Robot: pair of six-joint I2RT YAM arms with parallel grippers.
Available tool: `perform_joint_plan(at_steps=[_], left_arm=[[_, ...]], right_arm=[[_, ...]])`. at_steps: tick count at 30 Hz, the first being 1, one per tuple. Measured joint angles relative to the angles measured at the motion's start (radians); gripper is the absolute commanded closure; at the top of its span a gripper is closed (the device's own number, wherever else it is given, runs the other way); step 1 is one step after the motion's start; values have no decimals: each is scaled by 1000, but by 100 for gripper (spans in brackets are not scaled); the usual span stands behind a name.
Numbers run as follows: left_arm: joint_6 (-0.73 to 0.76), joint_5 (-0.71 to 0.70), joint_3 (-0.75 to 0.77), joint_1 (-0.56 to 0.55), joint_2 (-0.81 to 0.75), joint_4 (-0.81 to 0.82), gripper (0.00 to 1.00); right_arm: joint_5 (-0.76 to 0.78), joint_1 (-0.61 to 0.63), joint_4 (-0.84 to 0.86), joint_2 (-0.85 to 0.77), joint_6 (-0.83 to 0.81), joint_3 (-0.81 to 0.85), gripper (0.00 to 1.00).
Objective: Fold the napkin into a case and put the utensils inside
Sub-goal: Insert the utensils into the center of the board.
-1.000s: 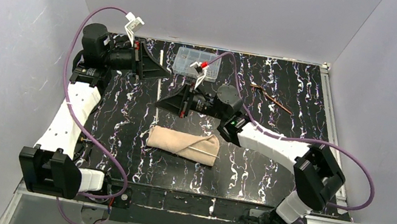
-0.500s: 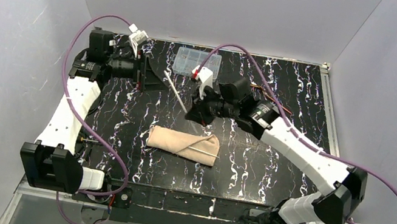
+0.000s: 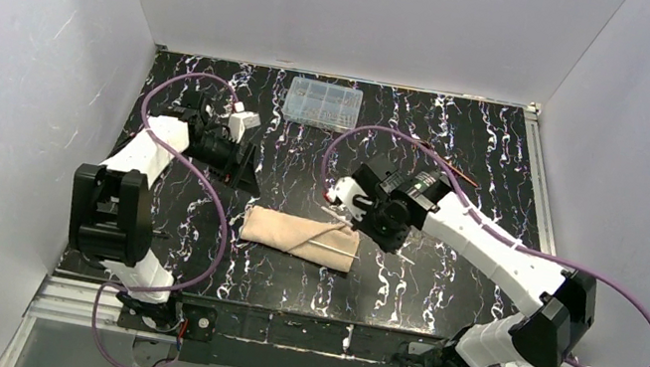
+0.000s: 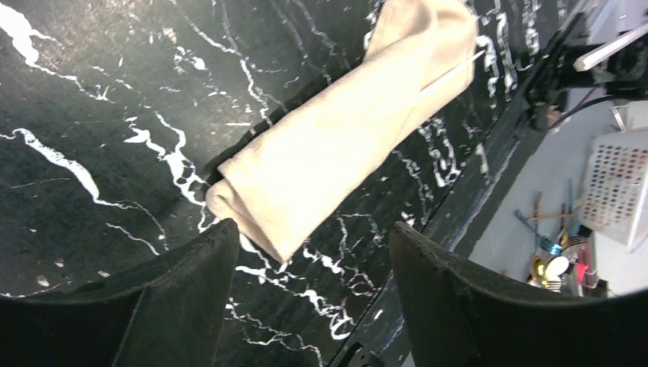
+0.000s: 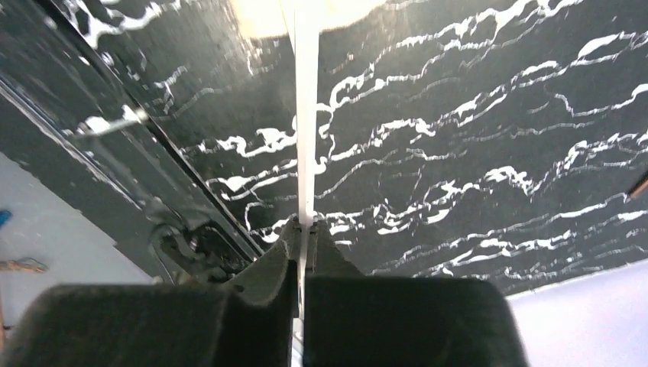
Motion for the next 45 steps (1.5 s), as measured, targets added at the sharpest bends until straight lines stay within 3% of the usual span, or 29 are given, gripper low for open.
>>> perform_joint_plan(at_steps=[10, 25, 45], left_arm=[[78, -95, -24, -54, 46, 13, 31], [129, -259, -103, -144, 72, 86, 41], [128, -329, -107, -195, 161, 129, 44]], right_arm=[[69, 121, -91, 70, -24, -117, 99], [52, 124, -22, 250, -50, -112, 99], [16, 125, 74, 334, -52, -62, 99]])
